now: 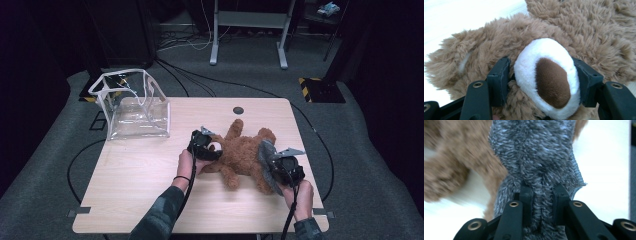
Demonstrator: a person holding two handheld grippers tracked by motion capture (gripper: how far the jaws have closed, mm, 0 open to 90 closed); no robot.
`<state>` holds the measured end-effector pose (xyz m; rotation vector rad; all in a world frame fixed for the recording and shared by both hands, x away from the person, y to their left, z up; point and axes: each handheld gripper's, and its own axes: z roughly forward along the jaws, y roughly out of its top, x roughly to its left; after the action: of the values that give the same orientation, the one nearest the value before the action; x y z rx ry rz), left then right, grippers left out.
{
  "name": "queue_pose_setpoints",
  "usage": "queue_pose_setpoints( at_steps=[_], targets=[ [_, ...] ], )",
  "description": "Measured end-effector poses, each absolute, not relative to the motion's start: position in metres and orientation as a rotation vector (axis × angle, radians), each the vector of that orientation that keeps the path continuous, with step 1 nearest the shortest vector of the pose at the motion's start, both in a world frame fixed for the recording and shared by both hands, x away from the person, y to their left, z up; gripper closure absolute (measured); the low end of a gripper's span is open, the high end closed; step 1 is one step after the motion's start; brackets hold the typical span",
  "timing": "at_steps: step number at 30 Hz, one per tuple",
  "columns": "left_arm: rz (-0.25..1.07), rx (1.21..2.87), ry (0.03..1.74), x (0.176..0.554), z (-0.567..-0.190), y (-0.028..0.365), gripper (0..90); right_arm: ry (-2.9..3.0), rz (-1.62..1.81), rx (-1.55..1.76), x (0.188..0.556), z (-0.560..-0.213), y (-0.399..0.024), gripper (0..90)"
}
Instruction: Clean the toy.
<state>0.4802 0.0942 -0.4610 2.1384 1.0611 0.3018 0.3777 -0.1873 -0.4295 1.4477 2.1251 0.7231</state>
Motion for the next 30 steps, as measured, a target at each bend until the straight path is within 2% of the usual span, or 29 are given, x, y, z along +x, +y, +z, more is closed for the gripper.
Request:
queue_pose_setpoints(
  at_steps=[3,4,8,9,15,21,26,30],
  targets=[
    [0.296,2.135,1.069,0.482,-0.461,0.094,37.8,2.119,0.753,1.402,0.378,-0.415,-0.179,74.8],
    [0.291,2.143,1.074,0.483,-0.460,0.094,37.8,2.125,0.776,1.357,0.380,-0.404,-0.164,74.8],
    [0.282,2.144,1.077,0.485,-0.460,0.094,37.8,2.156,0.760,1.323,0.387,-0.403,-0.147,74.8],
    [0.282,2.136,1.080,0.485,-0.460,0.094,37.8,2.168,0.727,1.324,0.394,-0.412,-0.140,74.9],
    [0.267,2.137,1.080,0.487,-0.460,0.095,37.7,2.153,0.708,1.387,0.393,-0.433,-0.156,75.1],
    [0.277,2.135,1.080,0.487,-0.460,0.093,37.7,2.136,0.671,1.498,0.376,-0.452,-0.192,75.1],
    [0.276,2.137,1.084,0.488,-0.460,0.094,37.6,2.108,0.700,1.454,0.370,-0.428,-0.188,74.9],
    [0.271,2.129,1.094,0.488,-0.460,0.093,37.6,2.142,0.735,1.334,0.376,-0.405,-0.150,74.8]
  ],
)
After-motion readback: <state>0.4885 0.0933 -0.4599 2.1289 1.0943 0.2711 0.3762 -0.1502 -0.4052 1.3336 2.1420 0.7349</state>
